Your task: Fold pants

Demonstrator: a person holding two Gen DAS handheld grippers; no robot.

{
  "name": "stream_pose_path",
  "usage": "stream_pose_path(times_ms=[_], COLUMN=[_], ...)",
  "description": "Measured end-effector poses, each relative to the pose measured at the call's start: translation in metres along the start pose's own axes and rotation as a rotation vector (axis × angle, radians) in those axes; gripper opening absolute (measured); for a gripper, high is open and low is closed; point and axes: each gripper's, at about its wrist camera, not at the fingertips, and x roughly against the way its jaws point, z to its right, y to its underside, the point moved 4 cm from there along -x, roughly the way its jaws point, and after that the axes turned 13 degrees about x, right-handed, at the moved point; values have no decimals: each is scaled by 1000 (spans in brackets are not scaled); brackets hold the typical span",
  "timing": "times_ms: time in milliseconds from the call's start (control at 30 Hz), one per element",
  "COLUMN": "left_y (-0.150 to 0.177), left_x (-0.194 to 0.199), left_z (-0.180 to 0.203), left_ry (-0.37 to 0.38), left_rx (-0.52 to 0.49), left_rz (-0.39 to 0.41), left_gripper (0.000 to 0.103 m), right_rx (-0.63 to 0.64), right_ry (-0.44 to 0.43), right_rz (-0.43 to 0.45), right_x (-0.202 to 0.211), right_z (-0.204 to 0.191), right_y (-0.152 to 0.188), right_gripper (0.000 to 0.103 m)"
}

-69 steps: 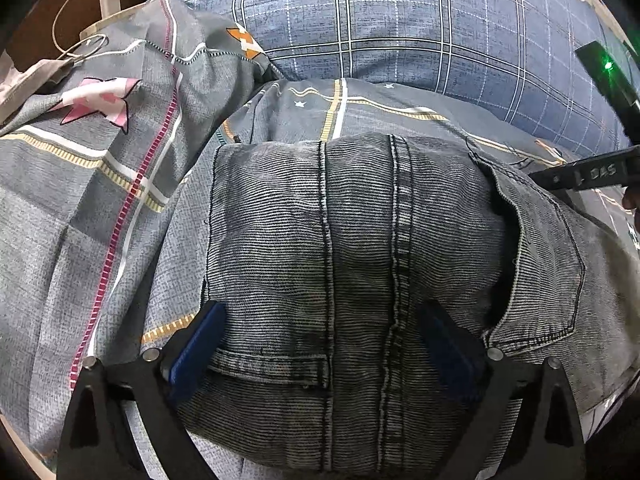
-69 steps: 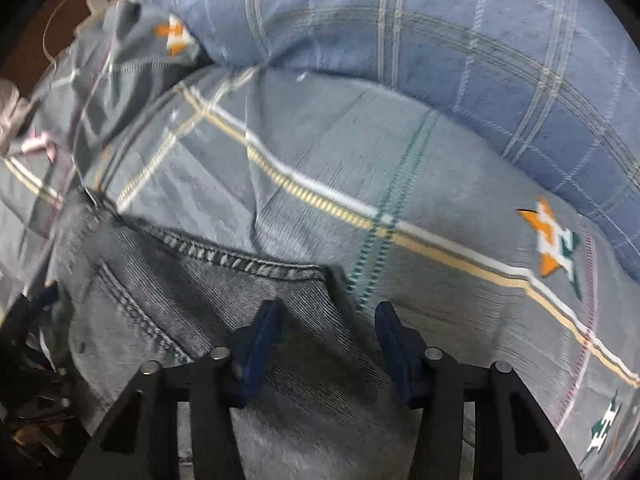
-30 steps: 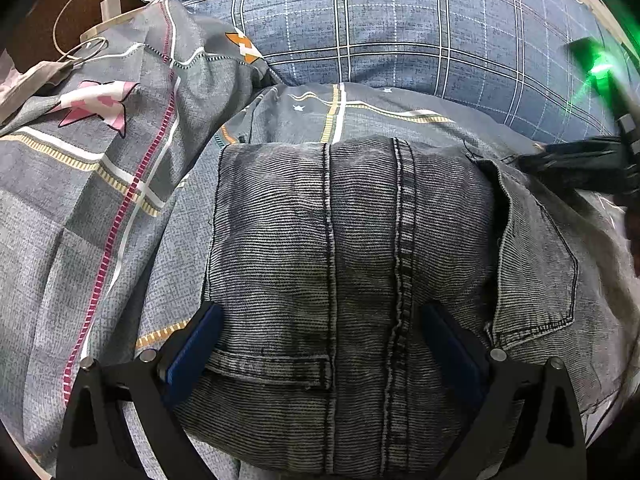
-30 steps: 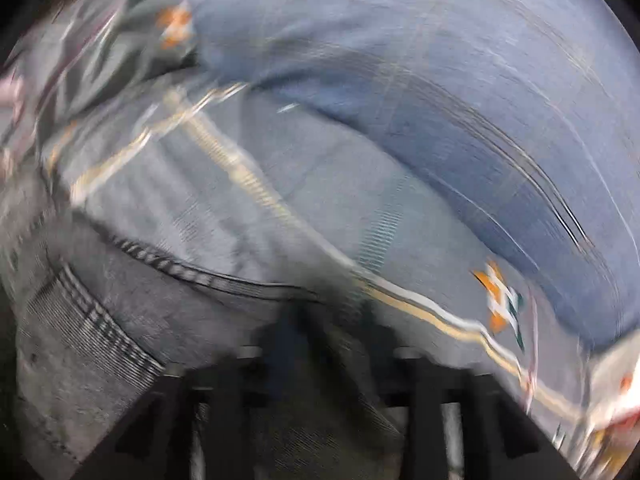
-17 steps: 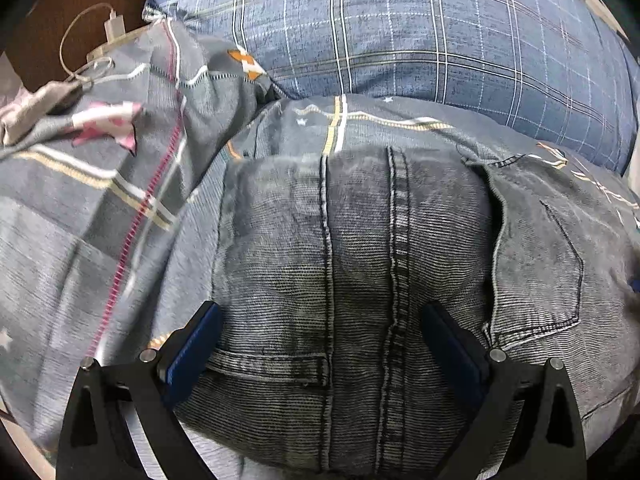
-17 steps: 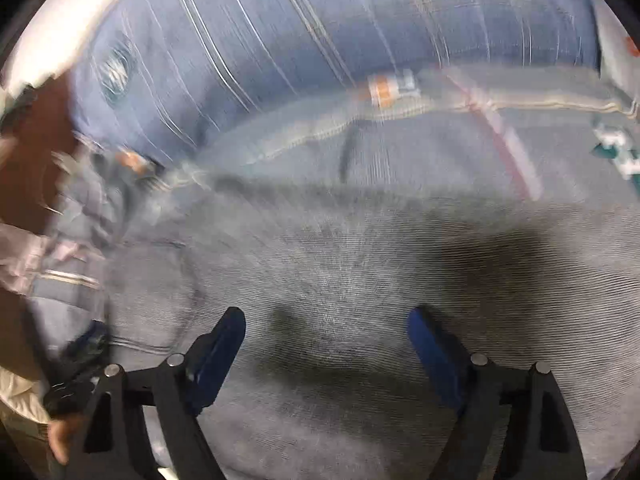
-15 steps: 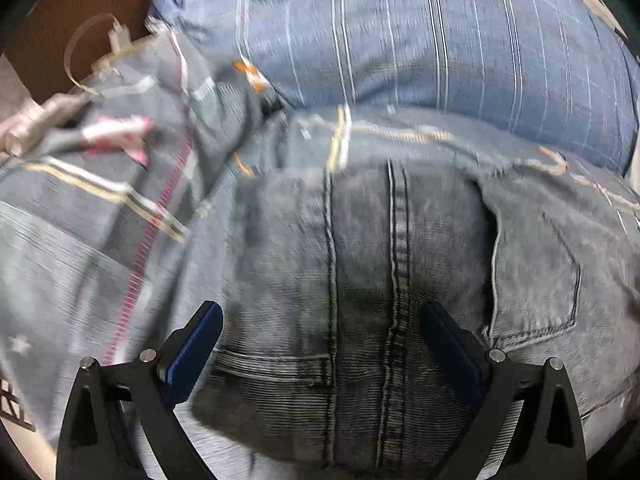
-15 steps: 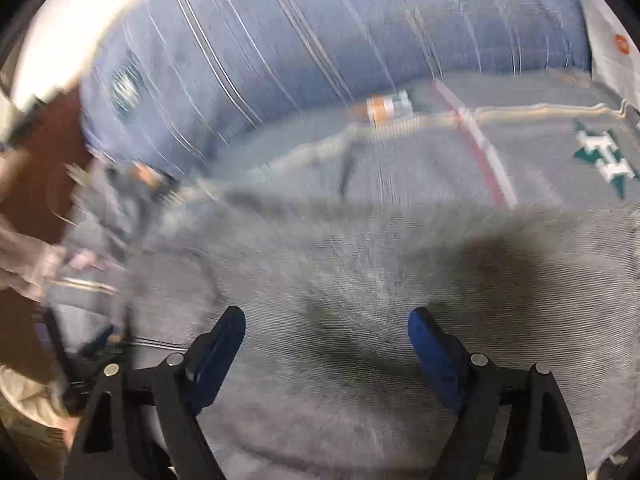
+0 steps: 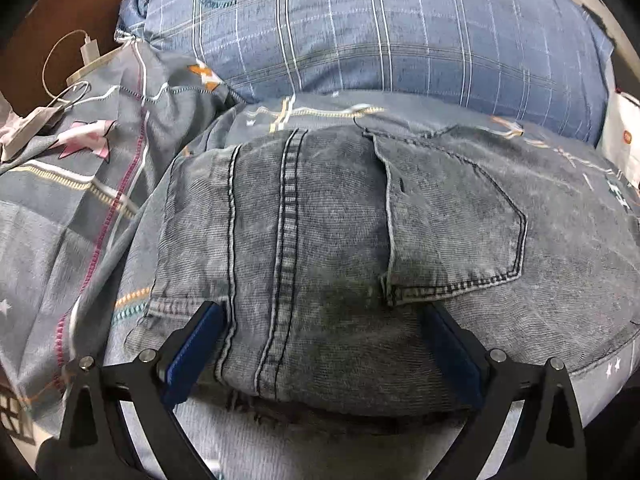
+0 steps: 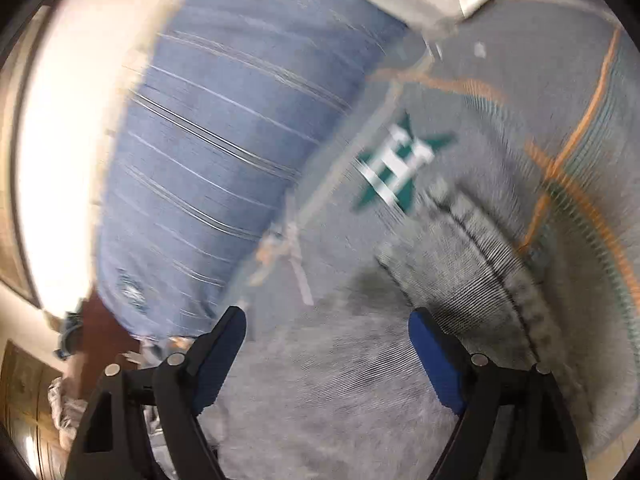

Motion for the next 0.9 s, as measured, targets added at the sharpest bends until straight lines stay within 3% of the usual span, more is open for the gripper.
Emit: stream_pose_path(times_ms=[67,167,233,267,367,500,533,600,633,700,800,900], left_y=[-2,-3,1,3,-2,-2,-2,-1,-2,-4,-4,-3], left_x=[7,15,3,0,-4,-4,-4,-4,-5,-5,-4,-1], left_z=[5,15,17,15,3,7,7,4,4,2,4,6], left_ry=[-22,-21,-72,-48,10,19,25,41,44,50,45,34], left_rx=[-27,-79,-144,-146,-74,-103,-111,-116,-119,-125,-122,-126], left_rz=[9,40,16,19,-27,-19,-16,-24,-32,-46,-52,-42], left_gripper=[100,100,100,101,103,103,103,103,103,103,103,103], right_rx=[15,68,95,89,158,151,128,69,96,51,101,51], right_ry=[-14,145,179,179,17,-188,-199,-134,-149,-161,-133,-194], right_rz=[-26,-133,-121,-139,-161,-243,-296,-436,-383,-453,-352,-312], right_x=[8,-10,2,5,7,-26,-45,-74,-61,-56,-38,-47], right_z=[0,28,14,4,-51,-100,-98,-81,-91,-98,-111,-112], right_y=[11,33,30,29,41,90,110,149,145,140,114,113], right_gripper=[96,95,95,96,96,97,100,100,100,100,100,100])
